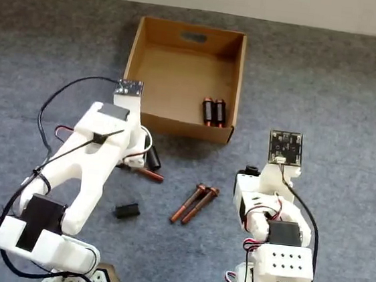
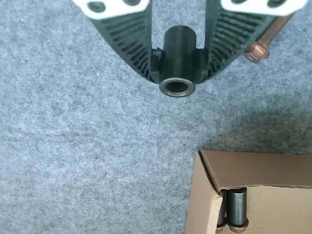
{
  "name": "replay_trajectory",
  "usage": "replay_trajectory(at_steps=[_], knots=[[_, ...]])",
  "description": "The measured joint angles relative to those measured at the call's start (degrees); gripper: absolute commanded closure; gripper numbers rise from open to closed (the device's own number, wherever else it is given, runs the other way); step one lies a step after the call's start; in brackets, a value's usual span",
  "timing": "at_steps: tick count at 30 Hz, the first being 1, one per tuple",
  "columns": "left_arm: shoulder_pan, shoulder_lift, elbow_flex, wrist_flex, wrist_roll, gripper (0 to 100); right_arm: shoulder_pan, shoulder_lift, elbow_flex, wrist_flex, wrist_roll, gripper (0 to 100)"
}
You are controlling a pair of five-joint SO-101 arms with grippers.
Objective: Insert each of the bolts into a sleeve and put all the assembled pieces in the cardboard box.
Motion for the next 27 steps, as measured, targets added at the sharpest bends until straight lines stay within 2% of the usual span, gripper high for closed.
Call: replay_trajectory(at_steps=[4, 6, 9, 11, 17, 22, 27], knots=[[0.0, 0.0, -0.3, 0.0, 0.0, 89, 0.0, 0.0, 0.0, 0.0, 0.0, 99.1], [0.0, 0.0, -0.3, 0.0, 0.6, 85, 0.0, 0.0, 0.0, 0.0, 0.0, 99.1], [0.0, 0.0, -0.3, 0.0, 6.1, 76, 0.0, 0.0, 0.0, 0.0, 0.0, 99.1], [0.0, 0.0, -0.4, 0.6, 10.4, 74, 0.0, 0.0, 0.0, 0.0, 0.0, 99.1], [2.6, 0.5, -1.5, 4.1, 20.7, 80, 0.0, 0.0, 0.0, 0.0, 0.0, 99.1], [2.8, 0.5, 1.0, -1.9, 24.9, 87, 0.0, 0.0, 0.0, 0.0, 0.0, 99.1], [3.1, 0.4, 3.0, -3.4, 31.3, 88, 0.0, 0.0, 0.0, 0.0, 0.0, 99.1]])
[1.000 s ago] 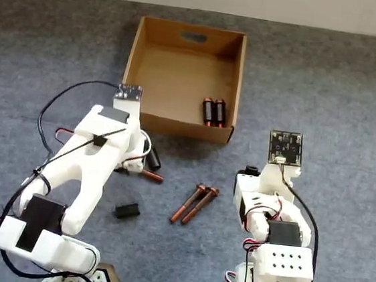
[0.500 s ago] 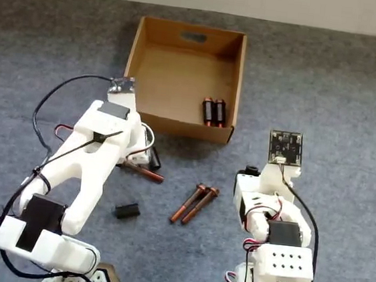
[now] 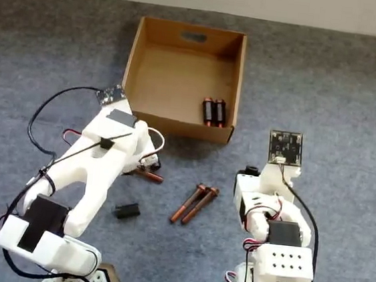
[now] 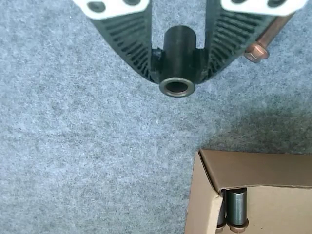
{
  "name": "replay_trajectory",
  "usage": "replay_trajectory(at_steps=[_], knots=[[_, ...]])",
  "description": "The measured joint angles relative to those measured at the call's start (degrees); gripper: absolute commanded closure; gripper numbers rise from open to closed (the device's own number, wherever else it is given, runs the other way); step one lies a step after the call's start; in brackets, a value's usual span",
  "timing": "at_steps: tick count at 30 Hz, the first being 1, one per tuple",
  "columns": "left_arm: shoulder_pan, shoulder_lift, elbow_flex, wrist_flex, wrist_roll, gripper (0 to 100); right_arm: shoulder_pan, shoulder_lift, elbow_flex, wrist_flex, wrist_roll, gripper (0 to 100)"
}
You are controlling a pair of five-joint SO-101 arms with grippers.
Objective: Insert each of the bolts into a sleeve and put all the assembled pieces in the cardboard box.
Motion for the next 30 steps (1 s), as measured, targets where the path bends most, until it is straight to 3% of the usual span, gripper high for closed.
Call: replay_trajectory(at_steps=[17, 30], knots=[[0.0, 0.0, 0.0, 0.0, 0.7, 88, 0.0, 0.0, -0.3, 0.7, 0.0, 99.1], [0.0, 0.0, 0.0, -1.5, 0.7, 88, 0.7, 0.0, -9.7, 6.4, 0.0, 99.1]])
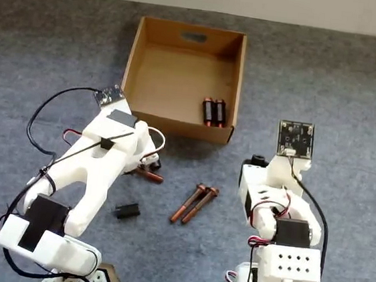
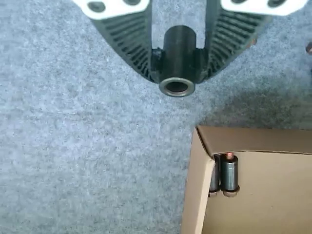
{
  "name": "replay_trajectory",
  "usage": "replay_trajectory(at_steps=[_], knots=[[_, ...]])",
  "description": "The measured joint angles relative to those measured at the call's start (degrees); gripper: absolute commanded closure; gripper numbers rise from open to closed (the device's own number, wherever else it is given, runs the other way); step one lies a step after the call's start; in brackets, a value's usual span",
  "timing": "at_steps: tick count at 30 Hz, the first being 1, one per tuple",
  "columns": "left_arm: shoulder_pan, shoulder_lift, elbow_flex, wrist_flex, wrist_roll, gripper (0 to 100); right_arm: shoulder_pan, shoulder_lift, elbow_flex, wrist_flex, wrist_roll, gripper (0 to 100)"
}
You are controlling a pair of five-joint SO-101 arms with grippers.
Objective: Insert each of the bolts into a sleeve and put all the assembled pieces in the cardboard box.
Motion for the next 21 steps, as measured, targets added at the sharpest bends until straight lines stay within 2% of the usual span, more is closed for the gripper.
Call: replay_trajectory(at_steps=[6, 19, 21], knots=[[-0.1, 0.0, 0.1, -4.0, 0.1, 88, 0.0, 0.0, -0.7, 0.0, 0.0, 99.1], [-0.3, 0.1, 4.6, -4.7, 0.5, 88, 0.0, 0.0, -0.7, 0.0, 0.0, 99.1], [-0.8, 0.0, 4.6, -4.7, 0.5, 85, 0.0, 0.0, -0.7, 0.0, 0.0, 99.1]])
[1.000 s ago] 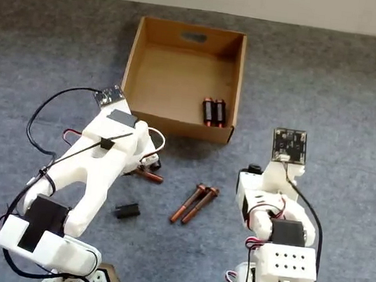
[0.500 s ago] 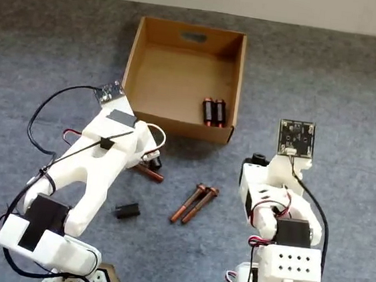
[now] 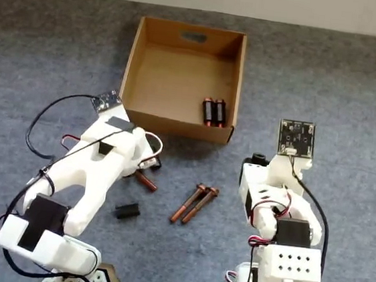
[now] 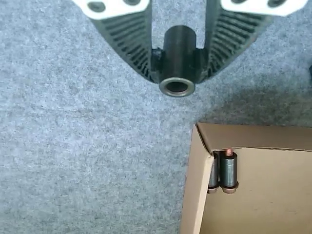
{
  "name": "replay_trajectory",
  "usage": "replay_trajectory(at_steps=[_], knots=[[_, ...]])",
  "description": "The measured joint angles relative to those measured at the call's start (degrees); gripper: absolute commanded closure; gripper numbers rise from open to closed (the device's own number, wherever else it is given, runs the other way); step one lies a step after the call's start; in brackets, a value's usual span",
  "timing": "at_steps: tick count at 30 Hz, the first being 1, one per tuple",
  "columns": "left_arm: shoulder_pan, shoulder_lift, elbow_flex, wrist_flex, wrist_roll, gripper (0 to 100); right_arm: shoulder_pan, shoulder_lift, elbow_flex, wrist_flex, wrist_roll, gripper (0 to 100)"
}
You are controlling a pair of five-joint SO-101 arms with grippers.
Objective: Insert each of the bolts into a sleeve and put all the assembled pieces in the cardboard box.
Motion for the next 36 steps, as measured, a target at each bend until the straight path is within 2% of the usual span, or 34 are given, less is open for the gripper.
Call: replay_trajectory(at_steps=[4, 6, 9, 14, 21, 25, 31, 33, 36], knots=[[-0.4, 0.0, 0.0, 0.0, 0.0, 74, 0.0, 0.0, 0.4, 0.0, 0.0, 99.1], [-0.5, 0.0, 0.1, 0.1, 0.0, 73, 0.0, 0.0, 0.4, 0.0, 0.0, 99.1], [-0.7, 0.0, 0.4, 0.1, 0.0, 79, 0.0, 0.0, 0.4, 0.0, 0.0, 99.1], [-0.5, 0.0, 0.4, -0.1, 0.0, 99, 0.0, 0.0, 0.4, 0.0, 0.0, 99.1], [-0.4, 0.0, 0.4, 0.0, -4.0, 99, 0.0, 0.0, 0.4, 0.0, 0.0, 99.1], [-0.4, 0.0, 0.4, 0.3, -12.1, 99, 0.0, 0.0, 0.4, 0.0, 0.0, 99.1], [-0.4, 0.1, -1.4, 1.0, -31.4, 99, 0.0, 0.0, 0.4, 0.0, 0.0, 99.1], [-0.4, 0.1, -2.1, 1.0, -33.6, 97, 0.0, 0.0, 0.4, 0.0, 0.0, 99.1], [-0.4, 0.1, -3.0, 1.0, -34.7, 88, 0.0, 0.0, 0.4, 0.0, 0.0, 99.1]])
